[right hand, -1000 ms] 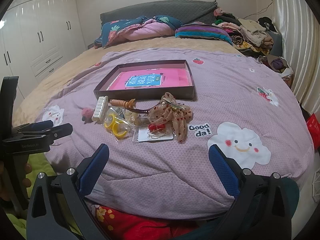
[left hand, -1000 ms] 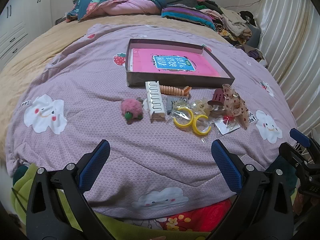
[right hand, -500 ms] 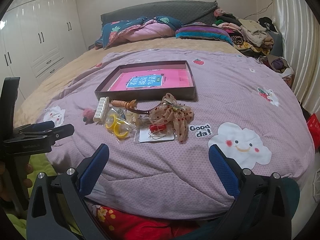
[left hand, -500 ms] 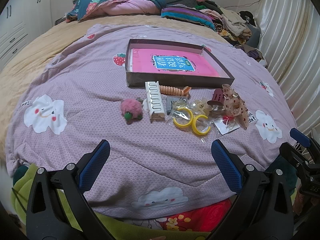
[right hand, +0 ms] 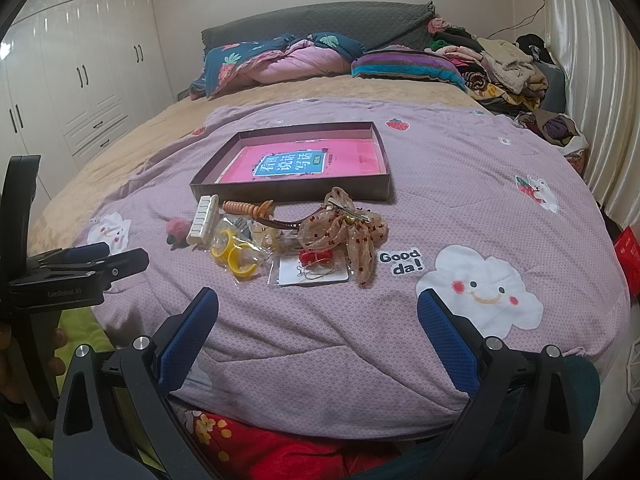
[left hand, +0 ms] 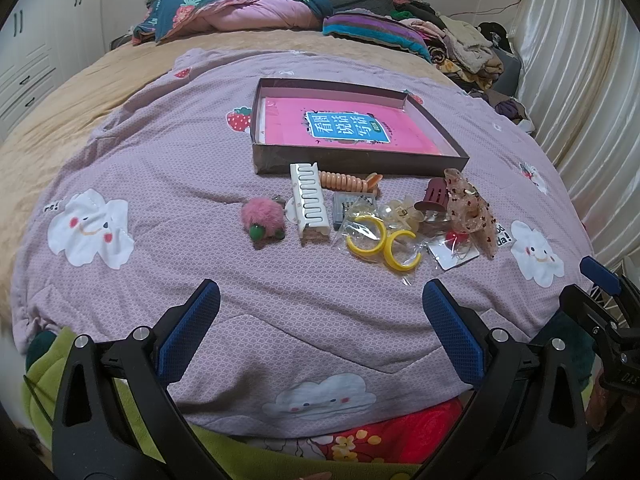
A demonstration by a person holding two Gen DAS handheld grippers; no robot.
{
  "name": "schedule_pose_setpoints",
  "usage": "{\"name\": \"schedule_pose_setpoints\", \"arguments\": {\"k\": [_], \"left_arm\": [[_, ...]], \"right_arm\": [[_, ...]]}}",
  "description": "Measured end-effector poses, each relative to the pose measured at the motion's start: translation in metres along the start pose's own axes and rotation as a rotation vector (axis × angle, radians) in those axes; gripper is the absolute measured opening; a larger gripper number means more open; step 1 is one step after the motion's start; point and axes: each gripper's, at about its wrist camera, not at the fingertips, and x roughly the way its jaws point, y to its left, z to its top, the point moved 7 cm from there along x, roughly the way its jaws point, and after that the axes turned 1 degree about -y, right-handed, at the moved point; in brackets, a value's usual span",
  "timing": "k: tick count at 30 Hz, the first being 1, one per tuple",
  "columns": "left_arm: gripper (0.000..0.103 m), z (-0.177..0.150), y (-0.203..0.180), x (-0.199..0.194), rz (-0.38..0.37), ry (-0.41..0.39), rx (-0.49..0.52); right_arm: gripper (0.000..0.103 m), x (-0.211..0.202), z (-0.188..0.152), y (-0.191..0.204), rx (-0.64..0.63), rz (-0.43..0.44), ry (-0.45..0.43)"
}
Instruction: Organize jewelry
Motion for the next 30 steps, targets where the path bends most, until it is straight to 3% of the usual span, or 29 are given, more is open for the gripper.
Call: {"name": "schedule_pose_setpoints", "arguments": {"k": [30], "left_arm": [[0.095, 0.01, 0.029, 0.006, 0.02, -0.011, -0.063]], "right_arm": [[0.099, 0.023, 0.016, 0.006, -0.028, 0.041, 0.019]]}}
